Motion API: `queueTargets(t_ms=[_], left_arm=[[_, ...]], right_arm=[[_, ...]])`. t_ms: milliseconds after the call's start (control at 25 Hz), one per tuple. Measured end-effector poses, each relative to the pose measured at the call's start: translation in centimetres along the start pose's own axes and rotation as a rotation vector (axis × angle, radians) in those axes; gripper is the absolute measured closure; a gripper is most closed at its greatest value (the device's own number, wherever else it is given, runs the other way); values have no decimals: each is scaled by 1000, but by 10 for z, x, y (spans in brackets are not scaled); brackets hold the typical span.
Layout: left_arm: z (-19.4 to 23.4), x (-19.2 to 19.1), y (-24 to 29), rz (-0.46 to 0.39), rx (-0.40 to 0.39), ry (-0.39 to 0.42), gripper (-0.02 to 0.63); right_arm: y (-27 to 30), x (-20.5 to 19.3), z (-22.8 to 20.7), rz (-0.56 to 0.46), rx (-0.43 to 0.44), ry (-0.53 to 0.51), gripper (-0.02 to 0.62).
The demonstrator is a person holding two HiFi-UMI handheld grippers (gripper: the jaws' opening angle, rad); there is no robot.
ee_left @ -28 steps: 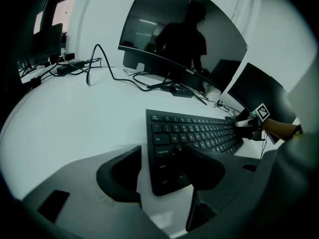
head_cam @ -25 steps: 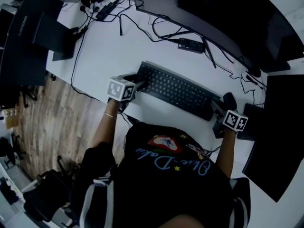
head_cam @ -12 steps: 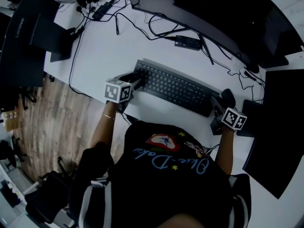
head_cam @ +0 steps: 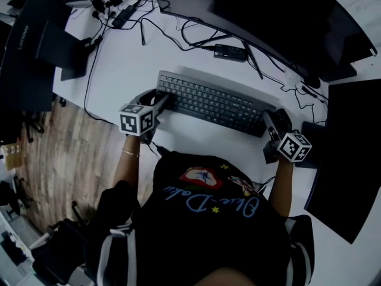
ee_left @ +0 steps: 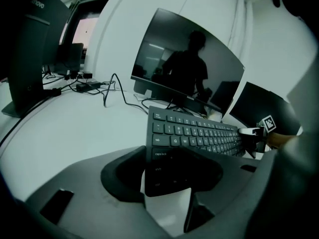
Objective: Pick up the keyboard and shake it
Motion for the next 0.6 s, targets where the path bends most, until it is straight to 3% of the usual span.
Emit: queueTargets(t_ms=[360, 600], left_arm=[[-20, 53, -21, -166, -28, 65, 409], [-28, 79, -35, -227, -22, 119, 410]], right_arm=[[-38, 70, 38, -219, 26, -169, 460], [-67, 103, 69, -368, 49, -285, 467]])
Point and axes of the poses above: the fingertips, and each gripper's own axes: y forward along the fingers, z to its left, x out of its top, the point moved 2 cm from there along -y, backward along the fingers, and after that the axes turned 11 degrees about -x, right-handed, at the moved point
